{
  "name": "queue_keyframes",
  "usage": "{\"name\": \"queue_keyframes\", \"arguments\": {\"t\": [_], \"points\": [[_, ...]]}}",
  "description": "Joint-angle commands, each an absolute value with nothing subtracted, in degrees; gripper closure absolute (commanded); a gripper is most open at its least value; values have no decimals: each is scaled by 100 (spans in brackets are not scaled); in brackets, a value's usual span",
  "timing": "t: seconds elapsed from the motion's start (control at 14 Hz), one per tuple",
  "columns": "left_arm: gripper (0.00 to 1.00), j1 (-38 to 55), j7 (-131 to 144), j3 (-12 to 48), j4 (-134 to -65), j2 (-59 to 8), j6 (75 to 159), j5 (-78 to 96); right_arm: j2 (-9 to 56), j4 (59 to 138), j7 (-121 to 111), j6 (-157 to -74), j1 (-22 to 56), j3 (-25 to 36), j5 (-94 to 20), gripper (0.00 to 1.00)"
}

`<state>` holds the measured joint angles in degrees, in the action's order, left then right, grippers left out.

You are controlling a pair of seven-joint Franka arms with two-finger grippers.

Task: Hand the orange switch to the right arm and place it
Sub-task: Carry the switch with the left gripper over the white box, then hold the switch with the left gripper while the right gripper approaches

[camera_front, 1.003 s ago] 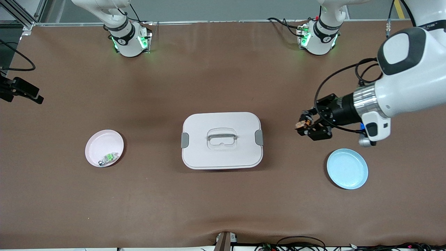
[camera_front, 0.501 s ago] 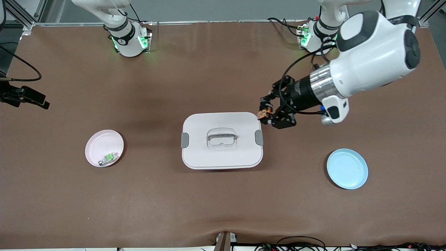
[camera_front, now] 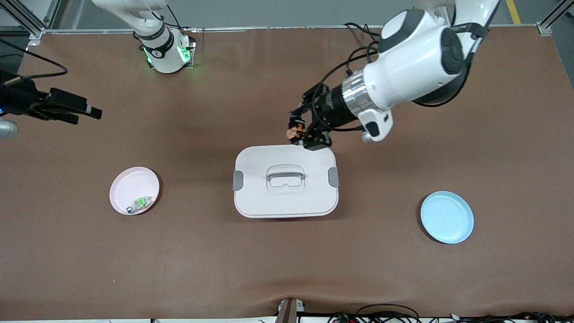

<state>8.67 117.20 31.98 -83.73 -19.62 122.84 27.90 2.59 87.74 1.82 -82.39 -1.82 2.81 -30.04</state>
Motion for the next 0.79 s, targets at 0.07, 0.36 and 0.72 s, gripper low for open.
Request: {"name": "queue_keyframes", "arguments": {"t": [0.07,0.36,0.72], "points": [[56,1379,11962,3155,-8253,-2126,12848,2804,-79,9149,448,-8498,-220,211,-3822,0],[56,1888,11997,3155,-8253,-2425,13691,2681,-841,10402,623,-9331,70,211,-4348,0],[56,2250,12269,3155,-8253,-2698,14483,2488,-1046,10775,1054,-9991,692,167,-4570,0]]}}
